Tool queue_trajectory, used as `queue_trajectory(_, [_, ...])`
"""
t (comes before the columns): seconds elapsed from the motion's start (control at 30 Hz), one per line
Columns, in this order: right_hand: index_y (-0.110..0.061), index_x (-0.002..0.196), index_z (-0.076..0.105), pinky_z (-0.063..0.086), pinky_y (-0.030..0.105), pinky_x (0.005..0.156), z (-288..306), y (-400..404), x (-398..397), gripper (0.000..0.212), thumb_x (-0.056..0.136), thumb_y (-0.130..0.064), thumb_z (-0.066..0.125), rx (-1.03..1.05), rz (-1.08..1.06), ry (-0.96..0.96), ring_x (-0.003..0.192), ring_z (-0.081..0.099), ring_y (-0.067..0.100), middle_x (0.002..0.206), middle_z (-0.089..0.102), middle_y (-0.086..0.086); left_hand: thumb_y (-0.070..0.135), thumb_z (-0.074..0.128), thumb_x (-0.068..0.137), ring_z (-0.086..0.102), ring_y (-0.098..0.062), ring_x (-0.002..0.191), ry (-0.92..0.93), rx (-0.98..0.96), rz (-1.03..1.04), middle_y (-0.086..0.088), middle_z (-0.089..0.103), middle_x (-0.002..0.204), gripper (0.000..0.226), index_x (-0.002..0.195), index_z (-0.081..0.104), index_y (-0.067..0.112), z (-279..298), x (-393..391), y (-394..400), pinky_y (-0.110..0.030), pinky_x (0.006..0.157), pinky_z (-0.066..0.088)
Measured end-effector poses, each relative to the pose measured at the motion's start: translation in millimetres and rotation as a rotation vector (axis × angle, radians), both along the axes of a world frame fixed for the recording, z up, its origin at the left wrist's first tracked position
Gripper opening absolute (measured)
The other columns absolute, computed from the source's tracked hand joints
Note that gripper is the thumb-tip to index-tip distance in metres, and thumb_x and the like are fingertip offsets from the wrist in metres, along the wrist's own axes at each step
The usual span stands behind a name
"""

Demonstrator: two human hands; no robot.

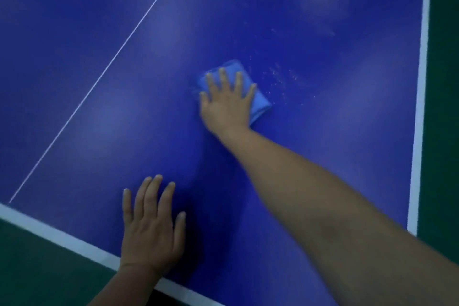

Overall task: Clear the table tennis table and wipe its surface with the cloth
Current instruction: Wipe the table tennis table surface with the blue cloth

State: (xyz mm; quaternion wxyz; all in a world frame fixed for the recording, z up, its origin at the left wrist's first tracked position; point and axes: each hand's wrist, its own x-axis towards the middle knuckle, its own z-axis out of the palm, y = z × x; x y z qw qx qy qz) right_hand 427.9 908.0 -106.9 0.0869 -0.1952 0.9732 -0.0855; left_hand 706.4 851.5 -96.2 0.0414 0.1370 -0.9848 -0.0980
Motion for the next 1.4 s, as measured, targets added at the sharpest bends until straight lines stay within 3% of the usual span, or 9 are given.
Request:
queue_trajectory(0.3, [-0.035,0.158,0.018,0.003,0.067,0.116,7.3,288.3,-85.6,0.061,0.101,-0.056,0.023,0.080,-0.613,-0.011,0.152,0.002,0.033,0.167,0.008,-0.005,0.040,0.038,0.092,0.026,-0.033,0.145,-0.114,0.140,0.057,-0.017,0.036,0.153,0.060,0.142,0.045,0.007,0.1,-52.0,120.3,-0.060,0.118,0.008])
queue_trajectory(0.4, [-0.035,0.156,0.027,0.009,0.070,0.115,0.0,248.1,-49.7,0.058,0.100,-0.053,0.030,0.092,-0.436,0.098,0.151,0.012,0.036,0.166,0.017,-0.003,0.041,0.037,0.091,0.026,-0.033,0.146,-0.140,0.133,0.064,-0.018,0.037,0.154,0.062,0.143,0.044,0.007,-4.9,-68.9,137.5,-0.060,0.118,0.009])
queue_trajectory(0.57, [-0.033,0.149,0.042,0.014,0.067,0.115,-12.4,219.8,17.5,0.055,0.098,-0.053,0.037,0.016,0.299,0.139,0.150,0.022,0.034,0.160,0.035,-0.002,0.044,0.035,0.091,0.022,-0.032,0.148,-0.229,0.078,0.060,-0.013,0.031,0.157,0.064,0.147,0.041,0.013,-12.9,-78.1,143.5,-0.060,0.119,0.007])
queue_trajectory(0.8, [-0.037,0.156,0.022,0.007,0.064,0.118,5.4,361.6,-132.7,0.072,0.090,-0.063,0.012,0.118,-0.318,0.025,0.153,0.008,0.029,0.166,0.014,-0.008,0.044,0.034,0.092,0.018,-0.033,0.150,-0.239,0.053,0.066,-0.013,0.029,0.158,0.064,0.148,0.040,0.014,-13.0,-75.6,140.7,-0.058,0.120,0.003])
queue_trajectory(0.9, [-0.032,0.155,0.028,0.012,0.064,0.117,1.6,373.5,-82.4,0.065,0.096,-0.057,0.023,0.143,-0.249,0.078,0.151,0.014,0.033,0.165,0.020,-0.004,0.044,0.034,0.091,0.019,-0.034,0.150,-0.238,0.042,0.059,-0.013,0.029,0.158,0.065,0.148,0.040,0.013,-13.9,-75.2,140.1,-0.059,0.120,0.003])
queue_trajectory(1.03, [-0.029,0.151,0.040,0.014,0.066,0.116,-0.6,381.8,44.3,0.056,0.101,-0.053,0.031,0.102,0.237,0.110,0.151,0.018,0.036,0.162,0.029,0.000,0.045,0.034,0.091,0.018,-0.034,0.150,-0.238,0.032,0.063,-0.013,0.028,0.159,0.066,0.148,0.039,0.013,-15.4,-75.2,140.8,-0.058,0.120,0.002])
queue_trajectory(1.1, [-0.031,0.150,0.041,0.016,0.067,0.115,2.5,388.8,24.5,0.056,0.102,-0.057,0.026,0.070,0.322,0.068,0.151,0.017,0.034,0.161,0.032,-0.001,0.045,0.033,0.091,0.018,-0.034,0.150,-0.238,0.034,0.064,-0.013,0.028,0.159,0.066,0.148,0.040,0.012,-14.9,-76.0,141.3,-0.057,0.120,0.001])
queue_trajectory(1.27, [-0.037,0.155,0.026,0.009,0.063,0.118,1.7,384.4,-109.3,0.066,0.095,-0.063,0.020,0.144,-0.157,0.048,0.152,0.011,0.030,0.165,0.018,-0.007,0.044,0.033,0.092,0.019,-0.035,0.149,-0.212,0.038,0.058,-0.015,0.029,0.158,0.065,0.147,0.042,0.011,-12.7,-77.1,143.1,-0.057,0.120,0.001])
queue_trajectory(1.4, [-0.038,0.156,0.021,0.003,0.061,0.120,2.4,380.5,-109.7,0.066,0.095,-0.064,0.018,0.107,-0.205,0.042,0.153,0.004,0.028,0.166,0.012,-0.010,0.044,0.031,0.094,0.015,-0.032,0.150,-0.201,0.045,0.064,-0.013,0.027,0.158,0.064,0.148,0.040,0.012,-13.0,-77.6,143.7,-0.056,0.121,-0.001])
